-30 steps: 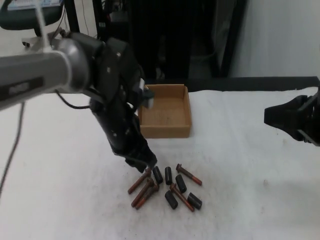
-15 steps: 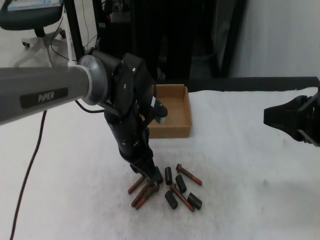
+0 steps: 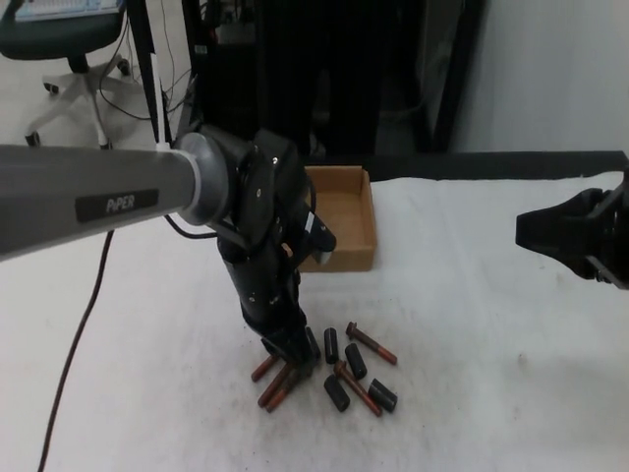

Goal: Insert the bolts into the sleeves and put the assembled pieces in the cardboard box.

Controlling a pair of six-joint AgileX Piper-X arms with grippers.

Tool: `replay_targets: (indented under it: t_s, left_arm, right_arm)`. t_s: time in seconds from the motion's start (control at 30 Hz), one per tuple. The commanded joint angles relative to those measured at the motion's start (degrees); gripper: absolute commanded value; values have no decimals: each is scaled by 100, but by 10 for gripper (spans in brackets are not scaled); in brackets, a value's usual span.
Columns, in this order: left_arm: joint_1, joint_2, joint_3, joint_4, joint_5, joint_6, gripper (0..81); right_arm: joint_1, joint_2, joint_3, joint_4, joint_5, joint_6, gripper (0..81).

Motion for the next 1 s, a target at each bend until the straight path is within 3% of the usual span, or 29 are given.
replay_targets:
  t_s: [0.0, 0.53, 0.97]
  left_arm:
    - [-20, 37, -39, -51, -156, 6, 324]
    - [-20, 316, -20, -40, -563, 391, 324]
    - [-20, 501, -20, -204, 132, -192, 324]
  right_arm:
    - [-7, -10, -60, -26, -75, 8, 180]
    - [-7, -10, -60, -26, -75, 8, 180]
    - [-7, -10, -60, -26, -75, -18, 180]
